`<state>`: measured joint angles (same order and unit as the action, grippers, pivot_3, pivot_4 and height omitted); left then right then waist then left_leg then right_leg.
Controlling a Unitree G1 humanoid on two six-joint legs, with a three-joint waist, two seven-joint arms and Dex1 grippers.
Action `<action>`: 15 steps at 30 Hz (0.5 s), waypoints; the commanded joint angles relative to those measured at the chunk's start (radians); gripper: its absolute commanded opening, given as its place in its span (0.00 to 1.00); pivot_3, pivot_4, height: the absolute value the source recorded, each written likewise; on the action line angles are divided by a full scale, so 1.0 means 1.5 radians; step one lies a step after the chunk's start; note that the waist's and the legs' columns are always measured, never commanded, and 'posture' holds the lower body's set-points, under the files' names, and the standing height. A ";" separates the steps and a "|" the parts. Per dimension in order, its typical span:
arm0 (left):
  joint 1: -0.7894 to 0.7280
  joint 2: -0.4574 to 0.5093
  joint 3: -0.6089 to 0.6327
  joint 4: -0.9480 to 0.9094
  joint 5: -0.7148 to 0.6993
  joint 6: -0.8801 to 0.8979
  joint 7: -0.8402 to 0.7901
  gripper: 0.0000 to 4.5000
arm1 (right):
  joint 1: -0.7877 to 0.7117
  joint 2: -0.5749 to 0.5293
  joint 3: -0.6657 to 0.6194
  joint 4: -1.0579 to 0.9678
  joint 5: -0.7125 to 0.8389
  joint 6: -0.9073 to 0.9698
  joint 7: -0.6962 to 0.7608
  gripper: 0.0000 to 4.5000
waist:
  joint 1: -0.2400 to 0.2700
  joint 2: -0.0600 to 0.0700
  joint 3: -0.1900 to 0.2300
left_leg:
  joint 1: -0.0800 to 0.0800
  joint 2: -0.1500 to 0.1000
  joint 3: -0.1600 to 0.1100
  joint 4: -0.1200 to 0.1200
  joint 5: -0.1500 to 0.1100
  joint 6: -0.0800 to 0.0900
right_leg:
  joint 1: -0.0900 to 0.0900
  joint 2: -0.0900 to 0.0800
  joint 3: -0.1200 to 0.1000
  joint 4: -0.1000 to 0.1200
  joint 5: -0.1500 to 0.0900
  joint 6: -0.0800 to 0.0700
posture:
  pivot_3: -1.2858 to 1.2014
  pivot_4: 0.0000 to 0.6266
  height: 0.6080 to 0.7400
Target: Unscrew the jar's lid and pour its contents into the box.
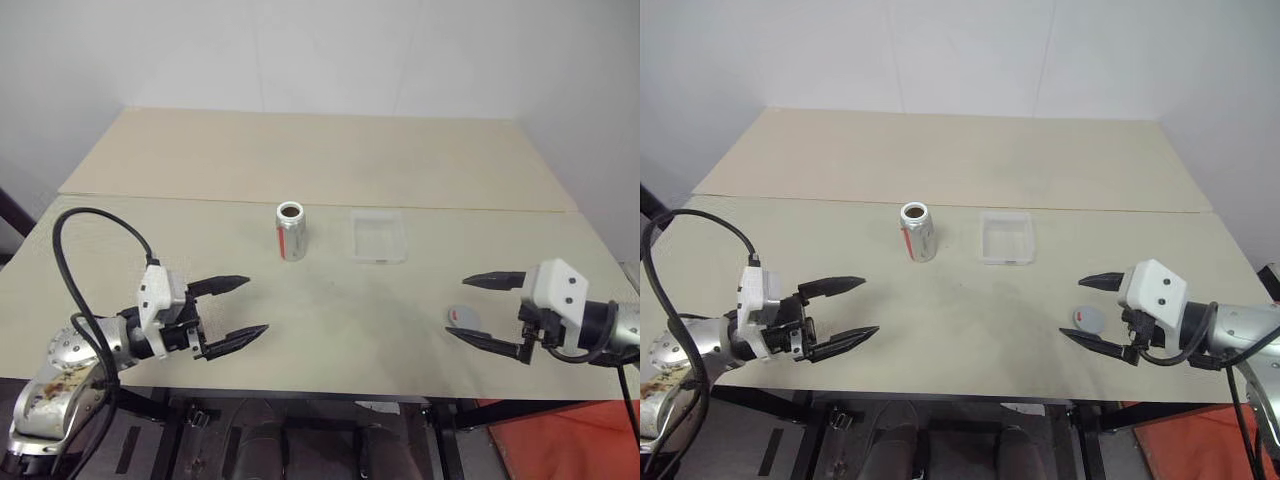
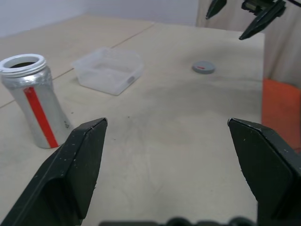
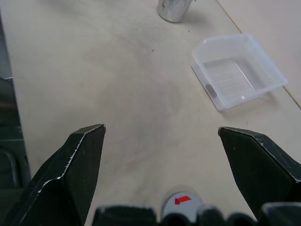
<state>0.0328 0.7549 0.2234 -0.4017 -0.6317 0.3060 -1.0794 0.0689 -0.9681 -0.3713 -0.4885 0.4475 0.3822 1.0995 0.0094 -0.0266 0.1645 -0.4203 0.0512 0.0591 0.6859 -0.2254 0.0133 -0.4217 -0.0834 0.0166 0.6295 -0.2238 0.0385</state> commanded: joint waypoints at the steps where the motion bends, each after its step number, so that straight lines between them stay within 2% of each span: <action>1: 0.000 0.021 0.026 -0.003 -0.020 0.002 -0.024 0.99 | 0.000 0.002 -0.015 -0.011 0.010 -0.002 -0.011 1.00 | 0.000 0.000 0.000 | 0.000 0.000 0.000 0.000 0.000 0.000 | 0.000 0.000 0.000 0.000 0.000 0.000 | 0.52 0.24 1.00; 5: 0.002 0.039 0.050 -0.005 -0.058 0.036 -0.034 0.99 | -0.004 0.024 -0.031 -0.029 0.042 0.006 -0.029 1.00 | 0.000 0.000 0.000 | 0.000 0.000 0.000 0.000 0.000 0.000 | 0.000 0.000 0.000 0.000 0.000 0.000 | 0.52 0.24 1.00; 10: 0.033 0.091 0.093 -0.017 -0.107 0.085 -0.087 0.99 | -0.016 0.018 -0.061 -0.046 0.121 0.121 -0.077 1.00 | -0.001 0.000 0.000 | 0.000 0.000 0.000 0.000 0.000 0.000 | 0.000 0.000 0.000 0.000 0.000 0.000 | 0.52 0.24 1.00; 15: 0.045 0.087 0.123 -0.040 -0.110 0.092 -0.052 0.99 | -0.010 0.004 -0.053 -0.058 0.138 0.118 -0.049 1.00 | 0.002 0.000 0.000 | 0.000 0.000 0.000 -0.001 0.000 0.000 | -0.001 0.000 0.000 0.000 -0.001 0.000 | 0.52 0.24 1.00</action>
<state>0.0947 0.8871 0.3750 -0.4266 -0.7754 0.4425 -1.1672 0.0569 -0.9501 -0.4246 -0.5467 0.6366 0.5692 1.0208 0.0118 -0.0266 0.1645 -0.4202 0.0517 0.0596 0.6850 -0.2254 0.0132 -0.4223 -0.0837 0.0166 0.6294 -0.2246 0.0379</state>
